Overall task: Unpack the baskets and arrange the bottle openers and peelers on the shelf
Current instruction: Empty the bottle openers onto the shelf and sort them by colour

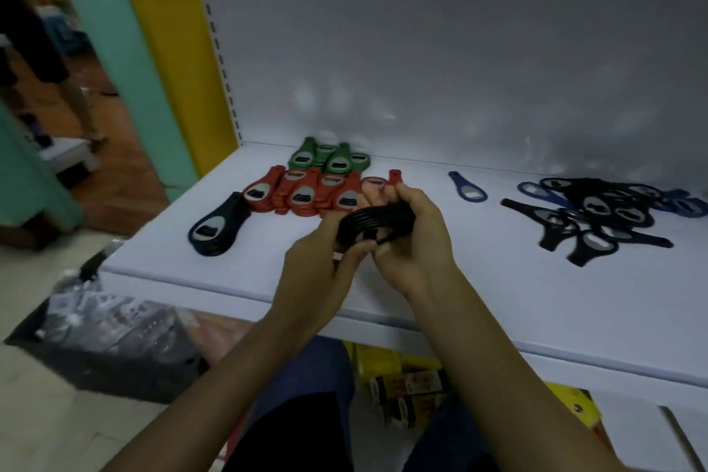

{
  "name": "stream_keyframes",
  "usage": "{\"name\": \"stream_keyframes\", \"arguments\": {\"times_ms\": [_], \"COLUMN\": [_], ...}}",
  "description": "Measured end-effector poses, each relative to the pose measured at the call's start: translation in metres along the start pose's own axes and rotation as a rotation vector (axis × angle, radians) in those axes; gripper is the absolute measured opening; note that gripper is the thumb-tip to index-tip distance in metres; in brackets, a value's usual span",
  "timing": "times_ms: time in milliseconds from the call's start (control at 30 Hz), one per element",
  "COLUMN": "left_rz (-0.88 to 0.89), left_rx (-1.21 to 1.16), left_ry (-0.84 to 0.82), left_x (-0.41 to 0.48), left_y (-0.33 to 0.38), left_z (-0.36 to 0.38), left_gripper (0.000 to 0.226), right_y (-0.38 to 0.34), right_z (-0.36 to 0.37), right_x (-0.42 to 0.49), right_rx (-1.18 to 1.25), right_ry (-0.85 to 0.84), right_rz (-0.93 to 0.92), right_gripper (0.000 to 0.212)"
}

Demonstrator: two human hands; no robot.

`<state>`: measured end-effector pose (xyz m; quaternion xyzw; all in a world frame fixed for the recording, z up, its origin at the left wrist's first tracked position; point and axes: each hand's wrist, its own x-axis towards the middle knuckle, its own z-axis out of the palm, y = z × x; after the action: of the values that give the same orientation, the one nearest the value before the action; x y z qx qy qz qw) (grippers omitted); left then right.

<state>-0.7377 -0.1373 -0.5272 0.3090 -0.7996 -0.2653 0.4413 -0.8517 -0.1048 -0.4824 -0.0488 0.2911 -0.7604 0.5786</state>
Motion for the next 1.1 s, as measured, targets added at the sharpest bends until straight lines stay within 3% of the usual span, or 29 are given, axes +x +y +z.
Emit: {"name": "stream_keyframes", "arguments": {"times_ms": [100,200,300,367,467,533,633,733,800,833,900,967,1100], "left_rz": [-0.021,-0.14,-0.334,-0.427,-0.487,-0.497,-0.552,-0.491,-0.379,-0.363,-0.421,-0.478,-0.491], "left_rx": [0.126,0.041,-0.142,-0.153,-0.099,-0.049,-0.057,0.007,0.216,0.306,0.349,0.307,0.121], "left_ry": [-0.048,-0.214,-0.444,-0.648,-0.866,-0.917,-0.858,-0.566,-0.368,-0.332,-0.381,-0.447,-0.405], "left_x": [-0.001,0.011,0.033,0.05,0.072,0.08,0.085,0.083,0.084,0.084,0.079,0.073,0.067], "left_y": [-0.005,-0.01,-0.016,-0.019,-0.022,-0.025,-0.034,-0.048,-0.066,-0.075,-0.089,-0.099,-0.11], "left_z": [-0.025,-0.056,-0.091,-0.112,-0.128,-0.132,-0.146,-0.171,-0.181,-0.182,-0.179,-0.172,-0.163], "left_gripper": [0.042,0.015,0.013,0.029,0.032,0.031,0.036,0.023,0.022,0.025,0.027,0.031,0.023], "right_y": [0.017,0.023,0.01,0.0,-0.004,0.002,0.02,0.043,0.058,0.065,0.08,0.096,0.123], "right_z": [0.004,0.002,0.002,0.009,0.028,0.038,0.041,0.038,0.038,0.04,0.045,0.05,0.061], "right_x": [0.005,0.009,0.012,0.014,0.02,0.025,0.03,0.039,0.046,0.05,0.055,0.06,0.068], "right_rx": [-0.231,-0.475,-0.948,-1.213,-1.409,-1.479,-1.375,-1.272,-1.243,-1.216,-1.17,-1.158,-1.236], "right_ry": [0.093,0.095,-0.221,-0.513,-0.646,-0.603,-0.42,-0.091,0.072,0.124,0.191,0.238,0.316], "right_rz": [-0.015,-0.164,-0.415,-0.367,-0.226,-0.197,-0.111,-0.082,-0.13,-0.164,-0.221,-0.234,-0.282], "right_gripper": [0.009,0.002,0.013,0.024,0.03,0.019,0.004,0.016,0.031,0.028,0.019,0.023,0.04]}}
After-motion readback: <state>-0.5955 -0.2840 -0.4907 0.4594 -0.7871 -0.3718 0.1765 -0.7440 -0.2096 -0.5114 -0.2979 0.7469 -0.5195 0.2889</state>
